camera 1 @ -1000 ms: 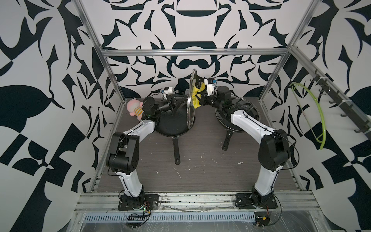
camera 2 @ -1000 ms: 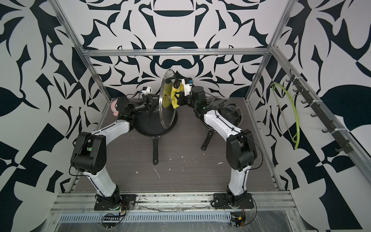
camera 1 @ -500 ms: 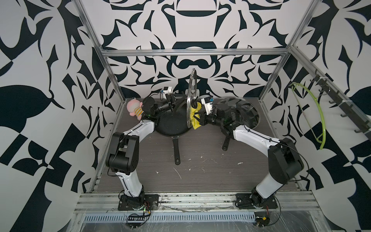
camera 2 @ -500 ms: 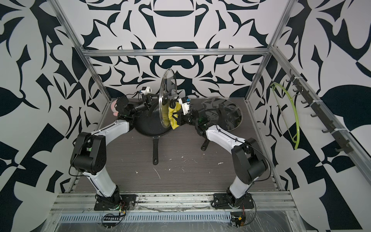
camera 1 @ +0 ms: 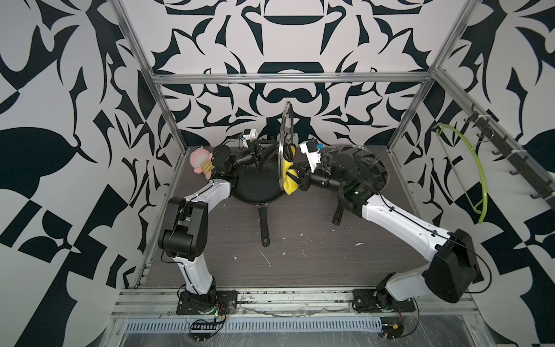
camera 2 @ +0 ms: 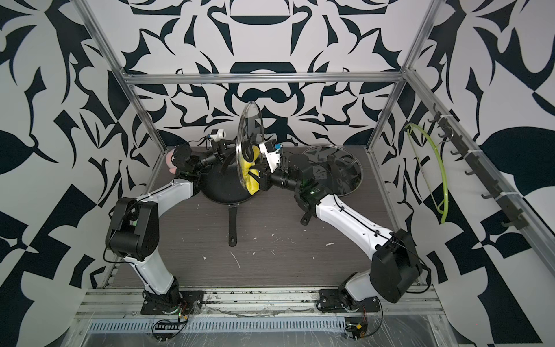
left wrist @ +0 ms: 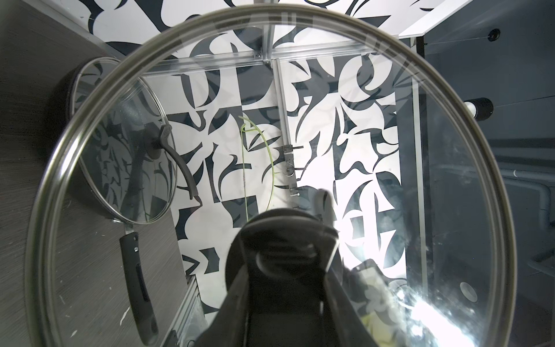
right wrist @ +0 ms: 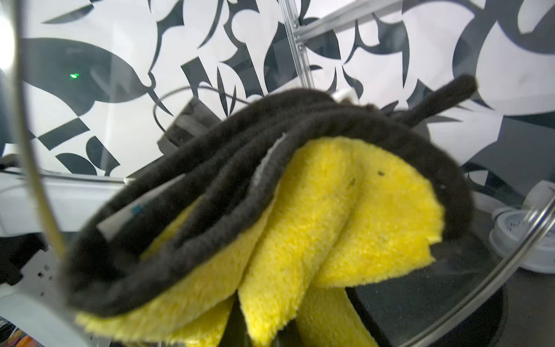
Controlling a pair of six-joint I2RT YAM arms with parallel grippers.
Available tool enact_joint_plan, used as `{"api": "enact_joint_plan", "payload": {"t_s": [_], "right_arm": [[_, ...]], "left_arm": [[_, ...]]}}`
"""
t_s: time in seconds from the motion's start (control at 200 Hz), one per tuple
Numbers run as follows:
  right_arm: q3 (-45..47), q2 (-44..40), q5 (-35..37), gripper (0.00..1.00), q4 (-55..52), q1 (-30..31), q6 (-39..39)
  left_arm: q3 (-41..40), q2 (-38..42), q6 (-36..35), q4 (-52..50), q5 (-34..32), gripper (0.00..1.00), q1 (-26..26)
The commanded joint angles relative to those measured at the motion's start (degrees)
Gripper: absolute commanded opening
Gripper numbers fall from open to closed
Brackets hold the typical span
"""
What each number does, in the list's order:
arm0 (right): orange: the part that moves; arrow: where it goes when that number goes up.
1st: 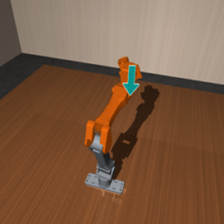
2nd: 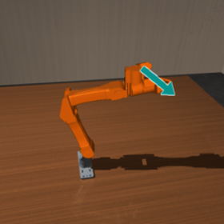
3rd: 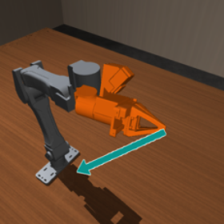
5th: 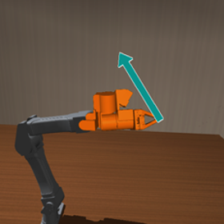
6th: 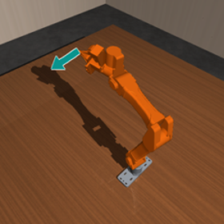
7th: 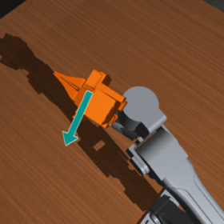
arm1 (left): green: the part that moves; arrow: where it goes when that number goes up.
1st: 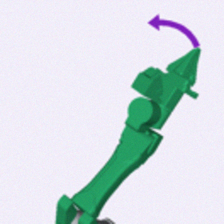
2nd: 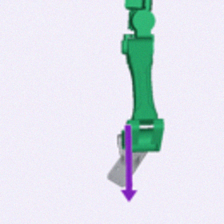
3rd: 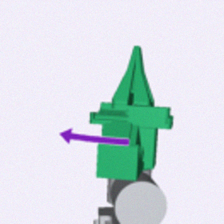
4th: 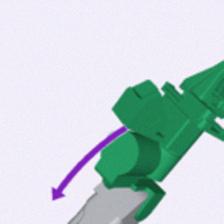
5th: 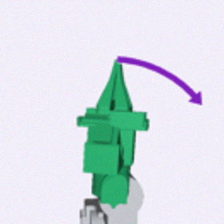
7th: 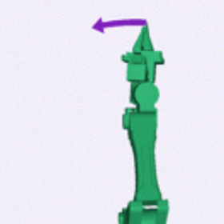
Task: Wipe the pot lid with a cloth
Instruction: Wipe the pot lid.
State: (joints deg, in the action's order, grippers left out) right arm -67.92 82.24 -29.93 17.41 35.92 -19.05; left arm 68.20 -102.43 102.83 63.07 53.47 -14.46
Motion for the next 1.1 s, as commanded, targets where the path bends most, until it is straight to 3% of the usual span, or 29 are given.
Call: {"api": "enact_joint_plan", "payload": {"t_s": [0.0, 0.25, 0.51, 0.715, 0.87, 0.99, 1.095], "right_arm": [[-6.76, -0.31, 1.39, 0.00, 3.73, 0.89, 1.92], [-20.28, 6.66, 11.88, 0.00, -3.69, -1.76, 4.99], [-28.95, 17.62, 12.19, 0.00, -6.13, -7.21, 1.90], [-27.86, 22.12, 10.47, 0.00, -5.90, -8.93, -0.33], [-24.39, 20.02, 10.06, 0.00, -3.38, -9.02, -0.61], [-20.00, 15.52, 11.66, 0.00, -1.81, -9.05, -0.08], [-14.91, 10.46, 13.35, 0.00, -1.37, -8.99, 0.49]], "left_arm": [[2.11, 0.23, -1.61, 7.69, -2.47, 0.00, -0.13], [1.44, 0.62, -2.10, 7.51, -0.35, 0.00, -0.13], [-0.13, 2.97, -1.93, 8.34, 0.60, 0.00, -0.13], [-0.57, 4.14, -0.90, 9.66, 0.75, 0.00, -0.17], [-0.63, 4.52, -2.50, 8.27, 0.54, 0.00, -0.13], [-0.95, 5.88, -7.09, 3.37, -0.84, 0.00, 0.19], [-1.58, 9.26, -16.64, -8.52, -3.69, 0.00, 0.70]]}}
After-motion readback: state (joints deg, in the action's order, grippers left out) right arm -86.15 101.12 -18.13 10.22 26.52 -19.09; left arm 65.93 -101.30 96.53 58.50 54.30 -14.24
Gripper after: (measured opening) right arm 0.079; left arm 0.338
